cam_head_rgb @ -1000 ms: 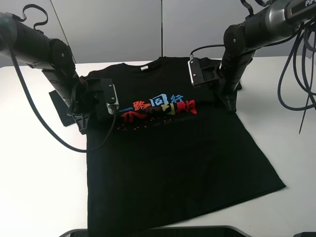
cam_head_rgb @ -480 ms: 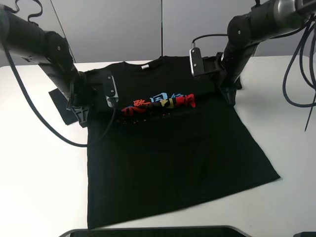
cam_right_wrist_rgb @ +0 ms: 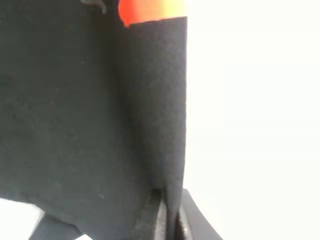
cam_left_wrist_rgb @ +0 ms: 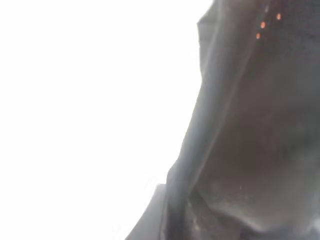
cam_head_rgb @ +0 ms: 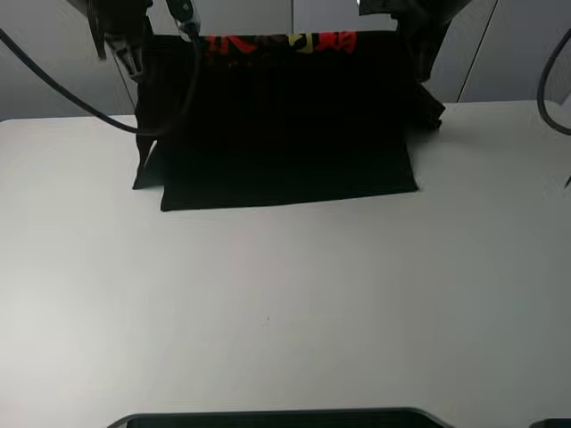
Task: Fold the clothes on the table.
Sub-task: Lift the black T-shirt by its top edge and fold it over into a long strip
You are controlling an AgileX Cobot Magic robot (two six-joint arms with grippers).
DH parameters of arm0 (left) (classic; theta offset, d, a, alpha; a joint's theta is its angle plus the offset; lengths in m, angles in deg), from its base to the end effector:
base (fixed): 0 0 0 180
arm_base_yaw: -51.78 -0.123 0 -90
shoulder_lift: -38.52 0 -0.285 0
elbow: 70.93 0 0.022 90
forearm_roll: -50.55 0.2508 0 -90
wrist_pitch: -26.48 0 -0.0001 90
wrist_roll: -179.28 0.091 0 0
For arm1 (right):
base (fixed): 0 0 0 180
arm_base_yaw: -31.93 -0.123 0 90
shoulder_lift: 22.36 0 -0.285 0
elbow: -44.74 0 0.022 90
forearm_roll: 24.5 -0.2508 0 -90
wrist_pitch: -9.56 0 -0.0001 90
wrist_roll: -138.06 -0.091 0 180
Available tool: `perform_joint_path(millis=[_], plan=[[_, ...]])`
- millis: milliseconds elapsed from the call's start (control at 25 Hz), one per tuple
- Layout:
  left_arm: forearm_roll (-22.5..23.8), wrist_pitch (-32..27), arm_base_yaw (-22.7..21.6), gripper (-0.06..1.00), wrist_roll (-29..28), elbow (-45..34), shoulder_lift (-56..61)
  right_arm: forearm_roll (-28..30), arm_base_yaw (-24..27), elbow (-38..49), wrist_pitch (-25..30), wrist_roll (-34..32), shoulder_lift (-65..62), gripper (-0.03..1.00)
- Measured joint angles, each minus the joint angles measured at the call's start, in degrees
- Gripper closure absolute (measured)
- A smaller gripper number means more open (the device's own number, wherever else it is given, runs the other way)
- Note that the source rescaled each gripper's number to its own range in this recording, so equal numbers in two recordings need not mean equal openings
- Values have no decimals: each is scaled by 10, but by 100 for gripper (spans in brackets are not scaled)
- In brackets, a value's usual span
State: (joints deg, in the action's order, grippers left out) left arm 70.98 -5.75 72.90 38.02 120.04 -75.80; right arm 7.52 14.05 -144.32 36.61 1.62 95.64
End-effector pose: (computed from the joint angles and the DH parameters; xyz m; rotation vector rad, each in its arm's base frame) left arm 0.4080 -0.1394 0.2841 1.4121 1.9162 0.5180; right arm 0.4287 0.1152 0.2545 -1.6170 1.7843 -0.7498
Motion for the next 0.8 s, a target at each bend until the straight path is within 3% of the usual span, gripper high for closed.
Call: perform_joint_path(millis=[160, 280, 400, 600, 680, 800], plan=[[8, -5, 0, 94, -16, 34, 0, 45, 0, -60, 29, -87, -4, 96], [-11, -49, 0, 94, -19, 36, 0, 30, 0, -68, 74, -125, -11, 96], [-43, -129, 3, 94, -22, 37, 0, -54, 0, -69, 171, -132, -13, 96], [-148, -310, 4, 94, -24, 37, 0, -247, 0, -69, 373, -125, -13, 96], [-201, -358, 2, 94, -25, 37, 0, -312, 0, -53, 411, -120, -15, 96], [-273, -369, 2, 94, -26, 22, 0, -372, 0, -4, 422, -119, -15, 96]])
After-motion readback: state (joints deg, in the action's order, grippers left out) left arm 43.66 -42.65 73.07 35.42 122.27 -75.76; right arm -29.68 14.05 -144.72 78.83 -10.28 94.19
